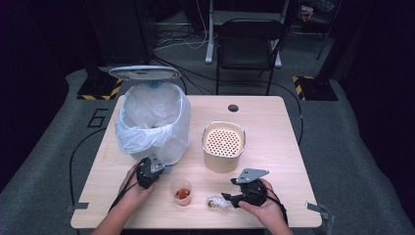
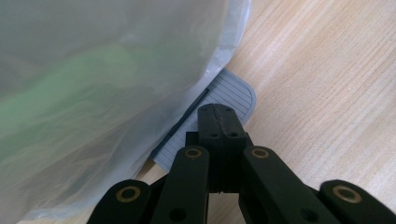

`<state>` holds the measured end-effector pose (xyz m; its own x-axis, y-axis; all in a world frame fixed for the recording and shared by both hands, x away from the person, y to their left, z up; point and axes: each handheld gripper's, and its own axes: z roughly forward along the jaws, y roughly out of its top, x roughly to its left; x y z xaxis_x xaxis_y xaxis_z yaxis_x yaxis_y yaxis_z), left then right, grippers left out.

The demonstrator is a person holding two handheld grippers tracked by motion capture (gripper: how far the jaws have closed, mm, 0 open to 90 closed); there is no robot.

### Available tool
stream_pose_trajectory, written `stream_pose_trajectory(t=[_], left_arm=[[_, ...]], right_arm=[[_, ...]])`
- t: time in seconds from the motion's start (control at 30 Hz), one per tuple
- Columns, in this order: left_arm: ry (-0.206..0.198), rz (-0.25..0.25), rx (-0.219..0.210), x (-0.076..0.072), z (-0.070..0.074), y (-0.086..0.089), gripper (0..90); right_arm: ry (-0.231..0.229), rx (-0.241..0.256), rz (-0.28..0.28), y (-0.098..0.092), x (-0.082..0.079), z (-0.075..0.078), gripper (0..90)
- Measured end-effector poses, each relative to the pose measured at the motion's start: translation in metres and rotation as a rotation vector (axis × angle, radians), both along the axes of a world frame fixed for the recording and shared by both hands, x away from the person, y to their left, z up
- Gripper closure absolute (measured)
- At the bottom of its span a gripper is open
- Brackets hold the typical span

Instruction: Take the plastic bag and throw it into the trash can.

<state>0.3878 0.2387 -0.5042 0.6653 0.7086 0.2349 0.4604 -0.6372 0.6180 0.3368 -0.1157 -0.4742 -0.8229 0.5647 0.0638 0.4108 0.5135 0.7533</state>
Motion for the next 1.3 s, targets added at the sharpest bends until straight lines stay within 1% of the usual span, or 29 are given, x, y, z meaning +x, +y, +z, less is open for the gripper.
stream_pose_trajectory(t=[0.03, 0.1, 0.13, 0.17, 0.23, 0.37, 0.4, 0.43, 0.47, 0.53, 0.57, 0.6, 0.63, 0.67, 0.7, 0.73, 0.77, 0.8, 0.97, 1.0, 1.03, 1.07, 1.1, 1.13, 1.17, 1.2, 1.23, 1.27, 1.3], left_arm=[[-0.003, -0.001, 0.006, 0.0, 0.0, 0.0, 90.0], [0.003, 0.006, -0.005, 0.0, 0.0, 0.0, 90.0], [-0.002, -0.001, 0.005, 0.0, 0.0, 0.0, 90.0], [0.0, -0.003, -0.004, 0.0, 0.0, 0.0, 90.0], [0.003, 0.021, -0.01, -0.001, -0.001, -0.001, 90.0], [0.0, 0.016, -0.008, -0.001, -0.001, -0.001, 90.0], [-0.03, -0.047, 0.048, 0.003, 0.002, 0.002, 90.0], [-0.03, -0.047, 0.048, 0.003, 0.002, 0.002, 90.0], [-0.01, -0.01, 0.003, 0.0, -0.001, -0.001, 90.0], [-0.014, 0.013, -0.006, -0.001, -0.001, -0.001, 90.0], [-0.014, 0.013, -0.006, -0.001, -0.001, -0.001, 90.0], [-0.013, -0.001, 0.002, 0.0, -0.001, -0.001, 90.0], [-0.011, 0.005, -0.004, -0.001, -0.001, -0.001, 90.0], [-0.029, -0.047, 0.051, 0.003, 0.002, 0.002, 90.0], [-0.029, -0.047, 0.051, 0.003, 0.002, 0.002, 90.0], [-0.007, -0.013, 0.002, 0.001, -0.001, 0.0, 90.0], [-0.013, 0.017, -0.01, -0.001, -0.001, -0.002, 90.0], [-0.013, 0.017, -0.01, -0.001, -0.001, -0.002, 90.0], [-0.013, 0.01, -0.005, -0.001, -0.001, -0.001, 90.0], [-0.028, -0.04, 0.045, 0.002, 0.002, 0.001, 90.0], [-0.01, -0.007, 0.001, 0.0, -0.001, -0.001, 90.0], [-0.012, 0.004, -0.003, 0.0, -0.001, -0.001, 90.0], [-0.032, -0.05, 0.055, 0.003, 0.002, 0.002, 90.0], [-0.028, -0.04, 0.046, 0.002, 0.002, 0.001, 90.0], [-0.03, -0.008, 0.027, 0.001, 0.0, 0.0, 90.0], [-0.03, -0.005, 0.025, 0.001, 0.0, 0.0, 90.0], [-0.029, -0.041, 0.047, 0.003, 0.002, 0.001, 90.0], [-0.02, -0.016, 0.021, 0.001, 0.0, 0.0, 90.0], [-0.02, -0.016, 0.021, 0.001, 0.0, 0.0, 90.0]], right_arm=[[0.005, -0.005, 0.018, 0.001, 0.0, 0.0, 37.3], [0.019, 0.001, 0.05, 0.008, -0.002, -0.003, 38.5], [0.019, 0.001, 0.05, 0.008, -0.002, -0.003, 38.5], [0.027, -0.003, 0.057, 0.011, -0.002, -0.004, 39.1], [0.027, -0.02, 0.085, 0.015, -0.002, -0.008, 41.3], [0.04, -0.035, 0.095, 0.018, -0.003, -0.012, 43.8], [0.05, -0.033, 0.095, 0.019, -0.003, -0.014, 44.8], [0.05, -0.033, 0.095, 0.019, -0.003, -0.014, 44.8], [0.057, -0.033, 0.108, 0.021, -0.003, -0.016, 45.3], [0.064, -0.038, 0.122, 0.022, -0.002, -0.019, 45.8], [0.064, -0.038, 0.122, 0.022, -0.002, -0.019, 45.8], [0.062, -0.051, 0.135, 0.023, -0.001, -0.021, 47.0], [0.07, -0.044, 0.126, 0.024, -0.002, -0.022, 47.6], [0.077, -0.054, 0.139, 0.024, -0.001, -0.023, 49.0], [0.077, -0.054, 0.139, 0.024, -0.001, -0.023, 49.0], [0.079, -0.062, 0.142, 0.025, 0.0, -0.025, 51.8], [0.081, -0.069, 0.155, 0.025, 0.001, -0.026, 52.8], [0.087, -0.063, 0.139, 0.026, 0.001, -0.028, 53.6], [0.099, -0.079, 0.155, 0.027, 0.002, -0.031, 58.2], [0.099, -0.079, 0.155, 0.027, 0.002, -0.031, 58.2], [0.096, -0.083, 0.154, 0.027, 0.003, -0.031, 59.2], [0.096, -0.083, 0.154, 0.027, 0.003, -0.031, 59.2], [0.094, -0.084, 0.149, 0.027, 0.002, -0.031, 59.6], [0.09, -0.084, 0.146, 0.027, 0.002, -0.031, 59.9], [0.095, -0.09, 0.15, 0.027, 0.002, -0.031, 60.1], [0.094, -0.09, 0.148, 0.027, 0.002, -0.031, 60.2], [0.092, -0.093, 0.151, 0.027, 0.002, -0.031, 60.4], [0.087, -0.097, 0.147, 0.027, 0.002, -0.03, 60.7], [0.087, -0.097, 0.147, 0.027, 0.002, -0.03, 60.7]])
